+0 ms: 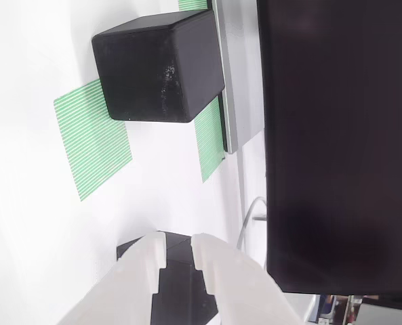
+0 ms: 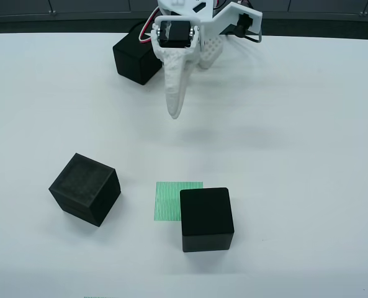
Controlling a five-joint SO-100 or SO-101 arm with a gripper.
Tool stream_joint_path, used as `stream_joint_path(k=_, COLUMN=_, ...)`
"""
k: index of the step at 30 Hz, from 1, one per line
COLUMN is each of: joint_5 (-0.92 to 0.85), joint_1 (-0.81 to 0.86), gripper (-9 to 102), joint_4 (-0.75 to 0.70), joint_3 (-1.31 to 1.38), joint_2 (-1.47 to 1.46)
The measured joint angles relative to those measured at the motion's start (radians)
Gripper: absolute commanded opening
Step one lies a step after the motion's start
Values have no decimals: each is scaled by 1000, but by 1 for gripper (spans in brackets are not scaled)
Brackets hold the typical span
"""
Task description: Stack 3 Blocks on the chosen place.
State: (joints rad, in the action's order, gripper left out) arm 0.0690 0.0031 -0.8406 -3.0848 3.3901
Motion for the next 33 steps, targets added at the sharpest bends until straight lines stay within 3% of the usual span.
stream_joint_path(k=11, joint_5=0, joint_1=-6, gripper=0, joint_4=-18, joint_3=158, joint_2=-224)
stream_joint_path(k=25, joint_5=3, joint_1=-44, gripper=0, joint_4=-97, joint_3=609, joint_2=-670)
stream_joint_path(k=33, joint_5=104, joint_1=-118, gripper=2, joint_4=-321, joint_3=969, joint_2=-1034)
